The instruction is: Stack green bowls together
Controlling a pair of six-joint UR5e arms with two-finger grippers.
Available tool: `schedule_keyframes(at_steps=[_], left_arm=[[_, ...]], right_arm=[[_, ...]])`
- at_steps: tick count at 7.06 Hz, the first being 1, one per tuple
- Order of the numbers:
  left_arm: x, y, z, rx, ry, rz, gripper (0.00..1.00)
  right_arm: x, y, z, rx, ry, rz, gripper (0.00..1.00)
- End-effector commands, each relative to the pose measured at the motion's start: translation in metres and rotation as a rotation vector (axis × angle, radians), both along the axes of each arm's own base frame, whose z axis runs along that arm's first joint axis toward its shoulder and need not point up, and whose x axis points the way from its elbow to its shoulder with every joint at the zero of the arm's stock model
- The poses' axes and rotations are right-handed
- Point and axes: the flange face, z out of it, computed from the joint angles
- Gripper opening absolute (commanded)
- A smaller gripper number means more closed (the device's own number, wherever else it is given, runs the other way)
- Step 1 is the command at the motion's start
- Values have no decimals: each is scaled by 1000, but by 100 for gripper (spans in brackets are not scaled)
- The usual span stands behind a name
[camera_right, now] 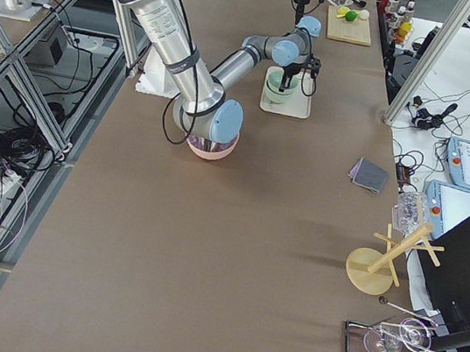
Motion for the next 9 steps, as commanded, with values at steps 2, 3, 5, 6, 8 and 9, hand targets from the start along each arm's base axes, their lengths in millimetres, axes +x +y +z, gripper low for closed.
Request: schedule_keyframes(at_steps=[2, 3, 5, 6, 8, 9], left_arm=[[0, 0, 1, 0, -1, 0, 98], [0, 0, 1, 0, -1, 0, 98], [1, -1, 1, 0, -1, 0, 98], [1, -1, 2, -2, -1, 1, 98], [1, -1, 2, -1, -2, 0, 98], [1, -1, 2, 0, -2, 1, 98]], right_arm=[[-1, 0, 2, -2, 3, -1, 0], [-1, 0, 2, -2, 3, -1, 0], [-1, 1, 1, -5, -1, -5, 0], [-2, 1, 2, -8, -1, -7, 0], [-2, 0, 1, -17, -5, -13, 0], [-4, -1, 4, -25, -2, -18, 0]])
